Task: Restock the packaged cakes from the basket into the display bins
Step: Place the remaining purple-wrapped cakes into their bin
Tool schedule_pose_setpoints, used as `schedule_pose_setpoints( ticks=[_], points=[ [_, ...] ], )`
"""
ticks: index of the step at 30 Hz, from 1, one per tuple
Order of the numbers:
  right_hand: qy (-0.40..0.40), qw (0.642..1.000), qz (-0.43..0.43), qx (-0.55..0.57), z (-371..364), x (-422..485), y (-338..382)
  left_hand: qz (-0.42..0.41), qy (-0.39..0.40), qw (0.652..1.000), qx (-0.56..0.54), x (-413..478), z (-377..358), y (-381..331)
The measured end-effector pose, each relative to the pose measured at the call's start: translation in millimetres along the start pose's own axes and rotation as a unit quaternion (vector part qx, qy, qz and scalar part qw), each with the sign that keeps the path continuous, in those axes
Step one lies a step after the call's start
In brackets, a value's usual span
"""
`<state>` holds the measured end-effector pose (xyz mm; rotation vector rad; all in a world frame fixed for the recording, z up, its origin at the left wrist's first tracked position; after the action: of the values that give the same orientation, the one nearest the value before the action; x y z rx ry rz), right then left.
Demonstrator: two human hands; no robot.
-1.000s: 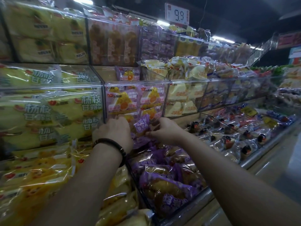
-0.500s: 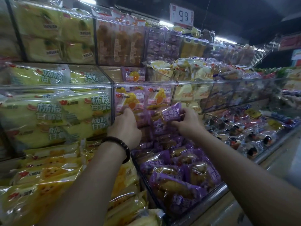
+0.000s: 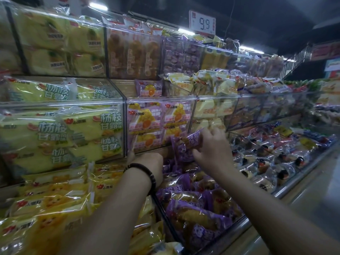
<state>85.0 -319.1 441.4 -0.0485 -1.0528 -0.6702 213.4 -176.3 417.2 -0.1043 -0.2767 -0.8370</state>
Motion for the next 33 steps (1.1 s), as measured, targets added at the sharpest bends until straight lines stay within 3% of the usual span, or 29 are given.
schedule_pose_setpoints(
  ticks=[2,6,13,17,26,31,33],
  points=[
    [0.056,0.993,0.095,0.033,-3.0,-8.2,22.3,-0.002,0.005,1.0,0.016,-0.7,0.8,-1.2],
    [0.257,0.953,0.145,0.071,-31.8,-23.5,48.5,0.003,0.021,0.999,0.035,-4.9,2.6,-3.7],
    [0.373,0.912,0.173,-0.014,-44.2,-18.2,62.0,0.024,0.032,0.998,0.043,-3.1,0.0,-1.7],
    [0.39,0.904,0.174,-0.036,-48.5,-18.1,66.1,0.043,0.033,0.998,0.031,-3.9,-1.0,0.6],
    [0.286,0.928,0.228,-0.068,-55.4,-14.4,87.6,0.071,0.006,0.997,0.016,-4.5,5.5,6.8],
    [0.268,0.921,0.263,-0.1,-50.2,-12.4,87.5,0.035,0.027,0.998,0.046,-0.1,-3.2,10.7],
    [0.296,0.918,0.244,-0.104,-51.5,-9.3,85.4,0.014,0.044,0.998,0.05,-1.3,-4.4,8.2]
  ],
)
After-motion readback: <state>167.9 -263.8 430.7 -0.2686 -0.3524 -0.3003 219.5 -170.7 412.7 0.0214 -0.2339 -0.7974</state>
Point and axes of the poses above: each hand's wrist, its own x-axis towards the middle knuckle, its own z-axis out of the back of the hand, y = z × x, the point moved 7 cm from there along x, towards the middle knuckle, and after that the axes turned 11 degrees about -y, right-handed, at the moved point
